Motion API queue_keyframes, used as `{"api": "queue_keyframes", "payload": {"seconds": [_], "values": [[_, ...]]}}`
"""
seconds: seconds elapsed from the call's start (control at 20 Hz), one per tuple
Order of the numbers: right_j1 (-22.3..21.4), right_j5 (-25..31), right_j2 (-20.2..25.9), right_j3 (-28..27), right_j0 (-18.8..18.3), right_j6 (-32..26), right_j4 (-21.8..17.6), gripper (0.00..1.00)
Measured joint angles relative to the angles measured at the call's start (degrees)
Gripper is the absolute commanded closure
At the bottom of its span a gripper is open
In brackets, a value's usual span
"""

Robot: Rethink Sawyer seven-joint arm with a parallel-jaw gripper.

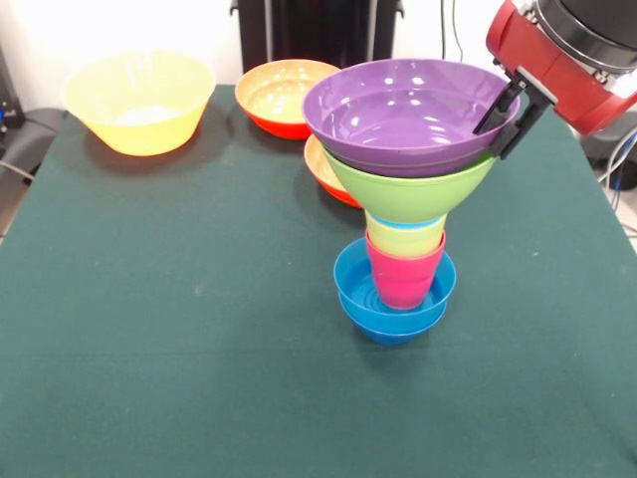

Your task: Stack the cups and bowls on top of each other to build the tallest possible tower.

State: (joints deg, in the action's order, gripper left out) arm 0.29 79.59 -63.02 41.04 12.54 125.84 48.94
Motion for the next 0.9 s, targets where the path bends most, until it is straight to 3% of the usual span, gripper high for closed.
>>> {"api": "queue_keyframes", "payload": {"seconds": [0.55, 0.6, 0.9], "values": [[0.1, 0.0, 0.0, -1.1, -0.6, 0.0, 0.0, 1.0], [0.1, 0.0, 0.0, -1.2, -0.7, 0.0, 0.0, 0.0], [0.1, 0.0, 0.0, -1.3, -0.9, 0.0, 0.0, 0.0]]}}
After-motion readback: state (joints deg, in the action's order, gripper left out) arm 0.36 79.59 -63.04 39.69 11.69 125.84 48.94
